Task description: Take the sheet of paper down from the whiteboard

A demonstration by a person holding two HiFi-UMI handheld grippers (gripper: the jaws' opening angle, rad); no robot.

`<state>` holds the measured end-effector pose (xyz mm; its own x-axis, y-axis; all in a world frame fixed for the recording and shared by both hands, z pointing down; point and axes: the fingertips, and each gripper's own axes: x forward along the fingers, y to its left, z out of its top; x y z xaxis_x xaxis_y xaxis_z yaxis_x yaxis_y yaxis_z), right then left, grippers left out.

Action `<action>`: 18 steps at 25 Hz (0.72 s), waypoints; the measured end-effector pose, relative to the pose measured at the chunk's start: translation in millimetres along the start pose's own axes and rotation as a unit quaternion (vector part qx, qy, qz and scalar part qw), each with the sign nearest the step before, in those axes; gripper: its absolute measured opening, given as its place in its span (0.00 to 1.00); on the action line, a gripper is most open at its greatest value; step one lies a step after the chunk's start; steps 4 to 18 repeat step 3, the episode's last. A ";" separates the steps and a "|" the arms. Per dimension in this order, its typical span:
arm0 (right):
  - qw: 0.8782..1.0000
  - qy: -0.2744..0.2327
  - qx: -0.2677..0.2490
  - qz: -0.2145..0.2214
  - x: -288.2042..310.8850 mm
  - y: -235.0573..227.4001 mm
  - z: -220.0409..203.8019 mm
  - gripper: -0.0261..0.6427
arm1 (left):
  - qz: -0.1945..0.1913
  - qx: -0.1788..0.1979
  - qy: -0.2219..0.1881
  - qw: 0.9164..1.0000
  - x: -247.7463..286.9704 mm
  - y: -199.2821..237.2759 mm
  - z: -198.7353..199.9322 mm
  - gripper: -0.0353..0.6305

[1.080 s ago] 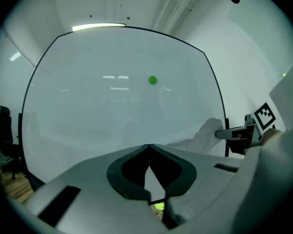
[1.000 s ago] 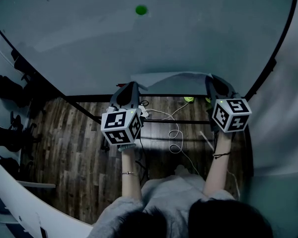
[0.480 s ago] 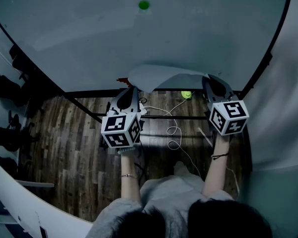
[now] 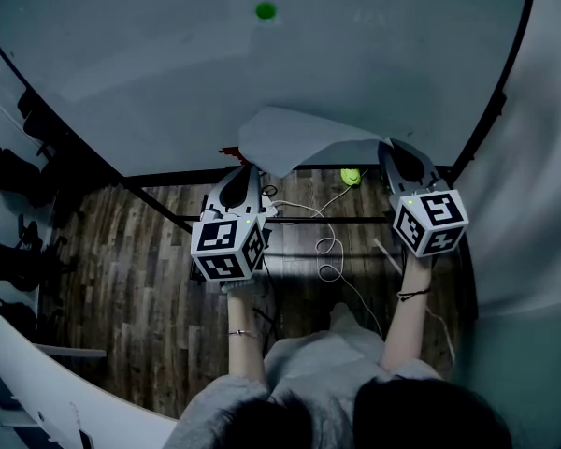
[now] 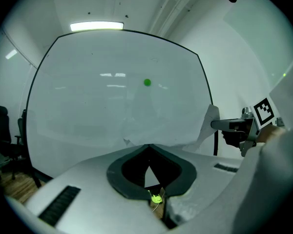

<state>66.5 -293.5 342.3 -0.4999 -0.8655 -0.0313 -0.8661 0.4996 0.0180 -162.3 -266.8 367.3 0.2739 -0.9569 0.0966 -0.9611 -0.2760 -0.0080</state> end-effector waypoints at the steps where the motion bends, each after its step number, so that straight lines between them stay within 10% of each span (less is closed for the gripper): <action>1: 1.000 -0.001 0.000 0.000 -0.1 0.1 0.7 0.04 | 0.001 0.000 0.000 1.000 -0.5 0.7 0.3 0.06; 18: 1.000 -0.002 -0.001 0.000 -0.2 0.4 2.0 0.04 | 0.003 0.000 0.000 1.000 -1.7 1.9 0.7 0.06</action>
